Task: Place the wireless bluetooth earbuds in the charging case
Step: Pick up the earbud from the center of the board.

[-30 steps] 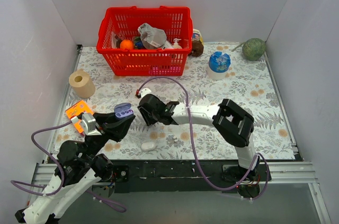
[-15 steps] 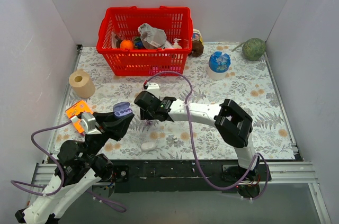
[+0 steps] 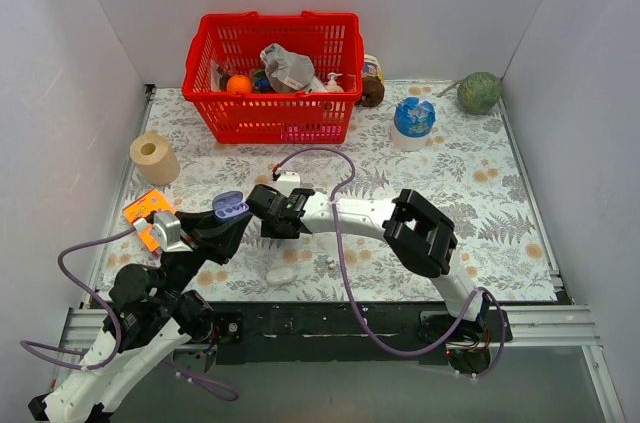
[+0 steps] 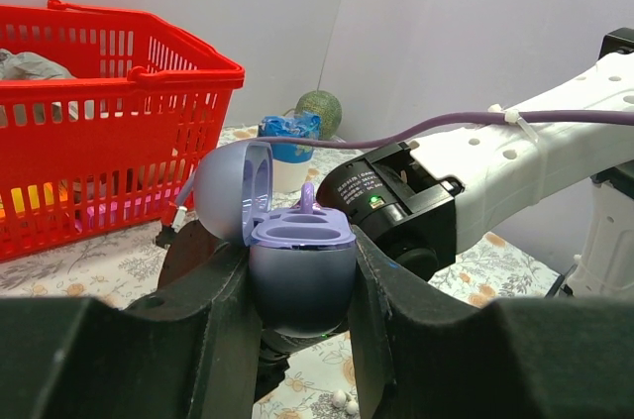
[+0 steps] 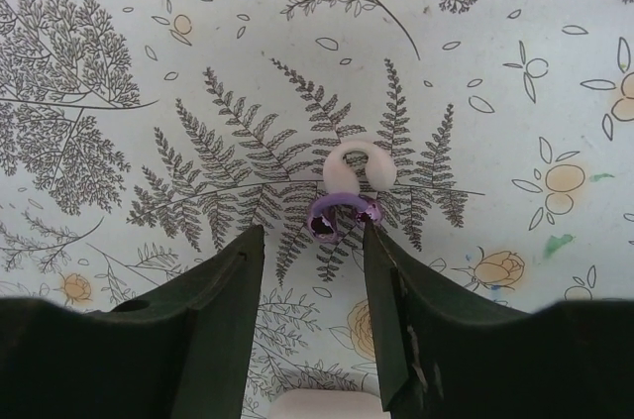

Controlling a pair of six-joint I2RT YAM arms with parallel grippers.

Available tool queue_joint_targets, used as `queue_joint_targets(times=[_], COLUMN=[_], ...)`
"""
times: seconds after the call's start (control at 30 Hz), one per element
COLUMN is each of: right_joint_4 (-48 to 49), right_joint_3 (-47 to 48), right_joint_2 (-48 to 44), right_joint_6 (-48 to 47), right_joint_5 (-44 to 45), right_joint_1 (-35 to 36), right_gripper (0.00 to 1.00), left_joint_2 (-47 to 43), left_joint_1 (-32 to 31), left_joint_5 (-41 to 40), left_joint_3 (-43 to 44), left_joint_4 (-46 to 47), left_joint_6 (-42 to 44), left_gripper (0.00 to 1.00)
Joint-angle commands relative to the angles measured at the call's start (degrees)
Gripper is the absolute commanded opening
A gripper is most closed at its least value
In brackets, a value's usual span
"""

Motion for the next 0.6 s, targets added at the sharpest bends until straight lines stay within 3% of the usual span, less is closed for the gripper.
queue_joint_targets(times=[0.0,0.3,0.57], right_joint_4=[-2.48,-2.84,-1.79], right_joint_3=[2.94,3.47,1.54], right_joint_2=[1.18,2.94,2.24], right_joint_6=[4.29,4.64,1.57], right_joint_5=[2.05,1.44,0.91], right_joint_1=[-0.51,-1.56,-1.56], right_gripper=[0.52,0.50,0.39], left_joint_2=[-5.88,-6.14,-6.05], left_joint_1=[-0.07,-0.07,-0.07], left_joint_5=[-0.37,-0.45,-0.37], left_joint_3=[0.98,1.86,1.24], left_joint_4=[-0.53,-2.38,-2.03], left_joint_6=[0.49,0.41,-0.03], left_gripper=[0.00,0.00,0.00])
